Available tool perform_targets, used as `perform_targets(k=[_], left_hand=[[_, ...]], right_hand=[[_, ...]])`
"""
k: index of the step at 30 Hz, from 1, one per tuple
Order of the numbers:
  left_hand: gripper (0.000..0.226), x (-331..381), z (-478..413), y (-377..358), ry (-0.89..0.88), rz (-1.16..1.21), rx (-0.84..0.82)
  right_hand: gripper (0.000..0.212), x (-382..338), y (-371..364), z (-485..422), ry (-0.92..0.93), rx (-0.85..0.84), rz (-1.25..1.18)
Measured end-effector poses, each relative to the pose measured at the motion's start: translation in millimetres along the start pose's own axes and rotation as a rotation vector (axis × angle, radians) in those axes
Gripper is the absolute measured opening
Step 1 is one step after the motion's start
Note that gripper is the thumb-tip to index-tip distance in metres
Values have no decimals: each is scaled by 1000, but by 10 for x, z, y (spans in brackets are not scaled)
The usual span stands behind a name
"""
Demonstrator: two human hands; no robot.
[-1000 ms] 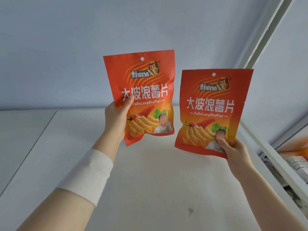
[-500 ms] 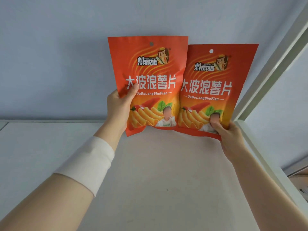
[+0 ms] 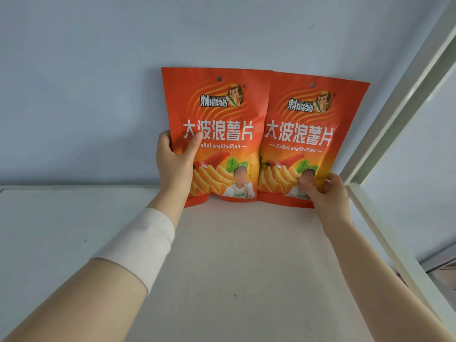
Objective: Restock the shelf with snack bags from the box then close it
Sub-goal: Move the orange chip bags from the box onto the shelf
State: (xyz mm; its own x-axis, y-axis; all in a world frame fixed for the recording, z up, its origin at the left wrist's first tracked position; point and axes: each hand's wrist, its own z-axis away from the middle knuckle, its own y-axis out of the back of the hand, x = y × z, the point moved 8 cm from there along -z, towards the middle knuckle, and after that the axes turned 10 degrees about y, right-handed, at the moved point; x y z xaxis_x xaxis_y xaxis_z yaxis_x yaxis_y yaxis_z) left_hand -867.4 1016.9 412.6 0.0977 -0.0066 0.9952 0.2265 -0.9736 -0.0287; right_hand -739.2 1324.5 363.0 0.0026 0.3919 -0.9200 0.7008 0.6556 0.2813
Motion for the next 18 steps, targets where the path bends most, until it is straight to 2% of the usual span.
perform_targets(k=[4, 6, 9, 14, 18], left_hand=[[44, -3, 58, 104, -25, -4, 13], [48, 1, 71, 220, -40, -60, 12], [47, -11, 150, 398, -67, -268, -89], [41, 221, 480, 945, -382, -957, -157], [42, 412, 698, 1601, -445, -1392, -179]], right_hand=[[69, -34, 28, 118, 5, 71, 68], [71, -191, 117, 252, 53, 165, 192], [61, -631, 97, 499, 322, 219, 428], [46, -1212, -521, 954, 671, -5, 697], [38, -1677, -1167, 1565, 868, -244, 772]])
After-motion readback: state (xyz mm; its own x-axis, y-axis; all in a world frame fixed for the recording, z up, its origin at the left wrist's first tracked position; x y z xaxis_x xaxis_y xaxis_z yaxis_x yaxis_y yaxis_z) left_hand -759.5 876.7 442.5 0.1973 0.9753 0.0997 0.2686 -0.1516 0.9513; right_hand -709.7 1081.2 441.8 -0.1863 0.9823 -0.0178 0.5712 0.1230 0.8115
